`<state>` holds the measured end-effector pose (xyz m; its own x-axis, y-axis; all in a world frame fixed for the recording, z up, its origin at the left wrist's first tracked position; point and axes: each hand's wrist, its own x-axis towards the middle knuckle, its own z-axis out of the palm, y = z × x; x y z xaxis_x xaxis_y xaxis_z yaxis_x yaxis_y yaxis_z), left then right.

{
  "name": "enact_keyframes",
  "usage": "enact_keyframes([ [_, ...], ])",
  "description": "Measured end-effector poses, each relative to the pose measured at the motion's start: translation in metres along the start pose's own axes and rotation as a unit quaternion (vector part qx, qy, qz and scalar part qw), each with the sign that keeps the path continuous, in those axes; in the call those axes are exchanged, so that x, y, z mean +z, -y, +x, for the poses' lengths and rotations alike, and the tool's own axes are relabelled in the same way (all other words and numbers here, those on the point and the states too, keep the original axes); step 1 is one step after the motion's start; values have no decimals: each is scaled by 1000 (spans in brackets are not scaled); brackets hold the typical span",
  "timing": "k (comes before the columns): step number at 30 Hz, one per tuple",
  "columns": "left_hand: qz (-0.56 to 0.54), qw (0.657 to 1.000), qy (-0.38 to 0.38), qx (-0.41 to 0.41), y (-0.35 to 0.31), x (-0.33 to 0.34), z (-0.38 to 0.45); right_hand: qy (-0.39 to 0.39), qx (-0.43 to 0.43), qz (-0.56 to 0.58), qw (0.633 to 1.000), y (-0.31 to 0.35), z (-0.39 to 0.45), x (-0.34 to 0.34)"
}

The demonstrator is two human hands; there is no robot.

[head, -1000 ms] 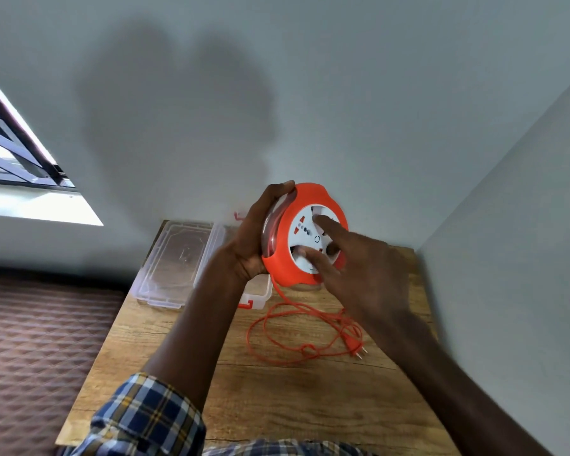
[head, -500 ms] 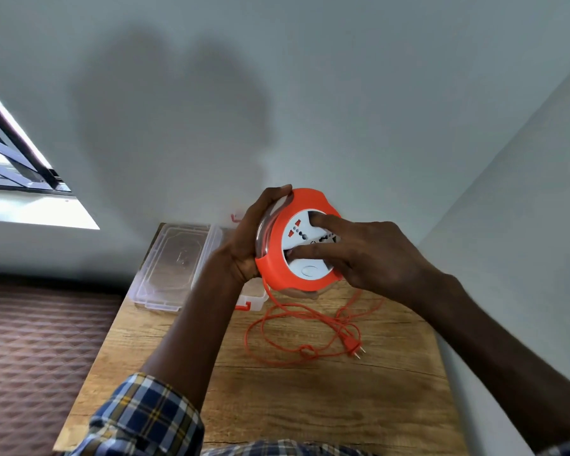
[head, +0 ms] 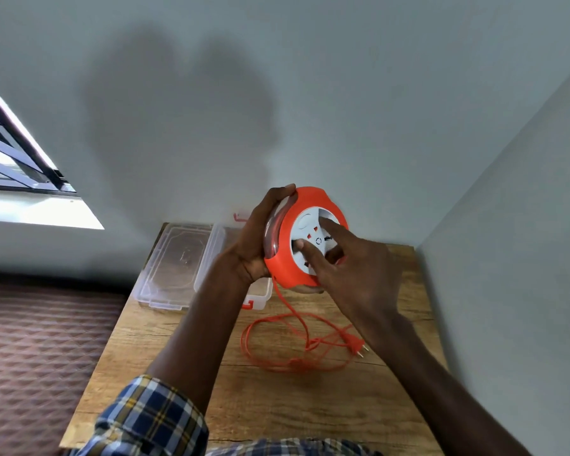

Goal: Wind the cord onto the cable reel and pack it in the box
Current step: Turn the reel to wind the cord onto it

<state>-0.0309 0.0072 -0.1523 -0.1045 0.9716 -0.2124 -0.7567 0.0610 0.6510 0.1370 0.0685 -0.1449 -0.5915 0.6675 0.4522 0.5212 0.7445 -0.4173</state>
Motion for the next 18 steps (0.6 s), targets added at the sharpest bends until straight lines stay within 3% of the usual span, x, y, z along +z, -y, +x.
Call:
enact_keyframes([
  [4, 2, 1000, 21, -7, -6, -4, -1, 17, -138, 9, 990, -17, 9, -21],
  [8, 8, 999, 34, -12, -8, -8, -1, 115, -266, -45, 956, -30, 25, -36],
  [13, 27, 999, 10, -28, -5, -10, 0, 158, -293, -79, 940, -26, 31, -32],
  [18, 16, 999, 4, -38, -3, -8, -2, 111, -295, -120, 941, -29, 28, -25],
])
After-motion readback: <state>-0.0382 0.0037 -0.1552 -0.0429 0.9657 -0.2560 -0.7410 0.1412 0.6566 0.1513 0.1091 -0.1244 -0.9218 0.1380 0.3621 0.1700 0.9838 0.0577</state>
